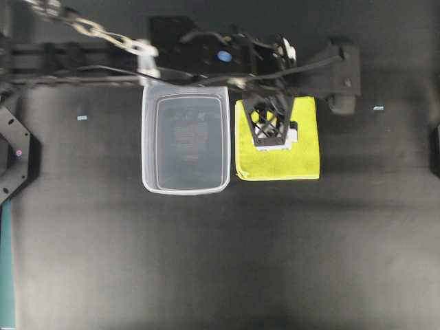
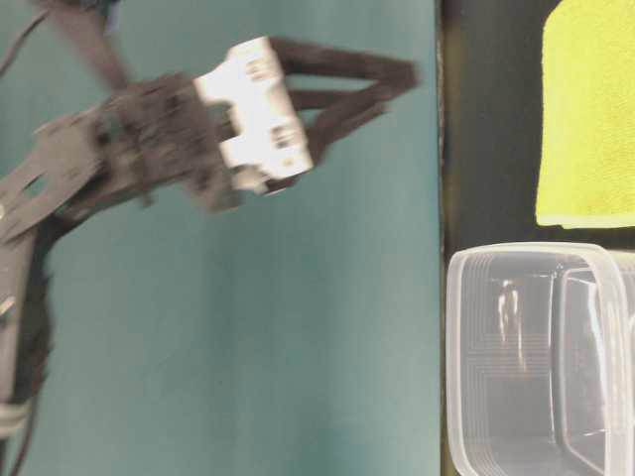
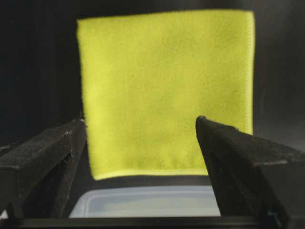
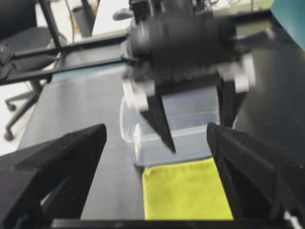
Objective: Place the yellow towel into the container with the left arm.
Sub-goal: 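Move the left gripper over the container to above the yellow towel, then lower the left gripper and pinch the yellow towel's near edge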
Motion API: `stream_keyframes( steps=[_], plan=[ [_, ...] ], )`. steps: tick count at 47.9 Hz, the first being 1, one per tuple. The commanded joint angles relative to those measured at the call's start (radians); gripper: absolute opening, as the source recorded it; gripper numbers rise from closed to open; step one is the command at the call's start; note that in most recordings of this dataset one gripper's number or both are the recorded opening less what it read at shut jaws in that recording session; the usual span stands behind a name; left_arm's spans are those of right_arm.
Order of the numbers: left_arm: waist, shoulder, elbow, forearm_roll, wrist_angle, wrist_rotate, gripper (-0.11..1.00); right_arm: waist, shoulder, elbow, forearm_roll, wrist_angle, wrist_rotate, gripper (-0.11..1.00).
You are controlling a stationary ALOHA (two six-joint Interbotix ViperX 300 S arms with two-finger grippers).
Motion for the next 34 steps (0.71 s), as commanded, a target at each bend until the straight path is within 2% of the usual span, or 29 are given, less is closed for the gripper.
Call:
stream_keyframes(
  steps=[1, 12, 34],
  plan=[
    [0.0, 0.043, -0.032, 0.003, 0.02, 0.005, 0.9, 0.002, -0.003, -0.025, 0.0, 0.028, 0.002, 0.82],
    [-0.015, 0.115, -0.031, 0.003, -0.026, 0.029, 0.9, 0.002, -0.008, -0.028, 0.003, 0.089, 0.003, 0.81],
    [-0.011, 0.224, -0.015, 0.003, -0.061, 0.028, 0.89, 0.0, 0.0, -0.02, 0.003, 0.074, 0.003, 0.81]
  ],
)
